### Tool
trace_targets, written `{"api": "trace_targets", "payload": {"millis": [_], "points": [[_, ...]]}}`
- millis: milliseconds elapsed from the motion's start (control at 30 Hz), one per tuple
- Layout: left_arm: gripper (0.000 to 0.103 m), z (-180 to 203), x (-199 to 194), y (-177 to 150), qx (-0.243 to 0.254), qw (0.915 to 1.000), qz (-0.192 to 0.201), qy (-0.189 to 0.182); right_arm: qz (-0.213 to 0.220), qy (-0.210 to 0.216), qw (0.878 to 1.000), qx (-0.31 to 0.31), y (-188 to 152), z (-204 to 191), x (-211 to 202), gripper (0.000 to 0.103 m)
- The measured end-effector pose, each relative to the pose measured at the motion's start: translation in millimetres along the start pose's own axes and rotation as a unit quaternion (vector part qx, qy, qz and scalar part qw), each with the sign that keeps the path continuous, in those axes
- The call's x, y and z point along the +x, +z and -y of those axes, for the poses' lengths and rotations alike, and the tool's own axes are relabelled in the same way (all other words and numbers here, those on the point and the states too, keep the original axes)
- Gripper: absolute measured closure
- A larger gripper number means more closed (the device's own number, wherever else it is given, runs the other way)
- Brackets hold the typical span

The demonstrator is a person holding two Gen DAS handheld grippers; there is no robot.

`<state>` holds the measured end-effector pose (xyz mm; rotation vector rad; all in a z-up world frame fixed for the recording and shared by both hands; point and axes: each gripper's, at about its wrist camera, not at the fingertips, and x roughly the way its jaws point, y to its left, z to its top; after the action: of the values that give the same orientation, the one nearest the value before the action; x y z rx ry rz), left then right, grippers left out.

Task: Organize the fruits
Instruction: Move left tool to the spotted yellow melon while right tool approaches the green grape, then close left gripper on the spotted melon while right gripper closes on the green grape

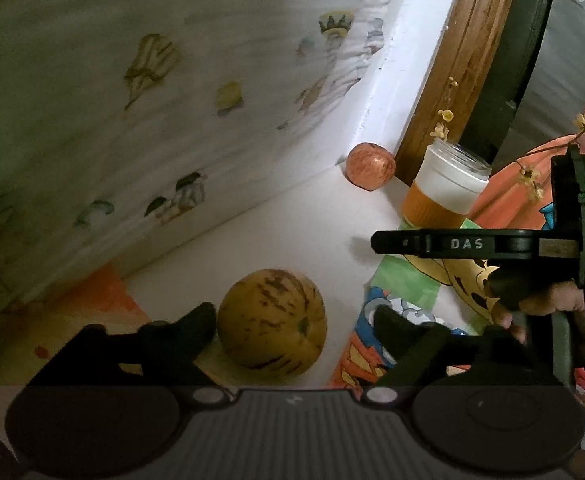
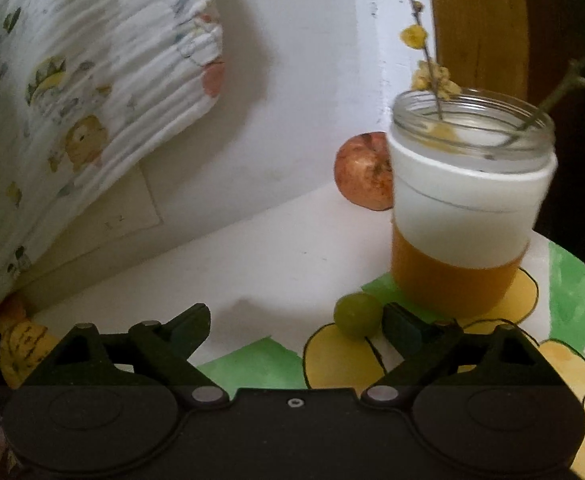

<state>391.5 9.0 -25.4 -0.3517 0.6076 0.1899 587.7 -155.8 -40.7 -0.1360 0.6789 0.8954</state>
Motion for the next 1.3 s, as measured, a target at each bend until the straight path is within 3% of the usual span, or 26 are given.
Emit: {"api": "trace_targets", "payload": {"millis": [333, 800, 1000, 1300], "points": [[0.043, -4.0, -1.0, -1.7, -0.007, 0.9999, 0.012, 0.001, 0.005, -0.003, 0.999, -0.053, -4.1, -23.7, 4.1, 0.028], [0.044, -6.0, -2.2, -1.4, -0.010, 0.9999, 0.013, 0.000, 0.007, -0.004, 0.996, -0.091, -5.6, -39.5, 0.9, 0.076], [0.044, -5.3, -3.4, -0.6, -0.010, 0.9999, 0.010, 0.001, -0.009, -0.009, 0.996, -0.093, -3.7, -41.9, -6.1, 0.076], [0.045, -12.9, -14.8, 5.1, -0.040, 0.9988, -0.021, -0.021, -0.018, -0.011, 0.994, -0.105, 2.8, -63.4, -47.9, 0.076]]}}
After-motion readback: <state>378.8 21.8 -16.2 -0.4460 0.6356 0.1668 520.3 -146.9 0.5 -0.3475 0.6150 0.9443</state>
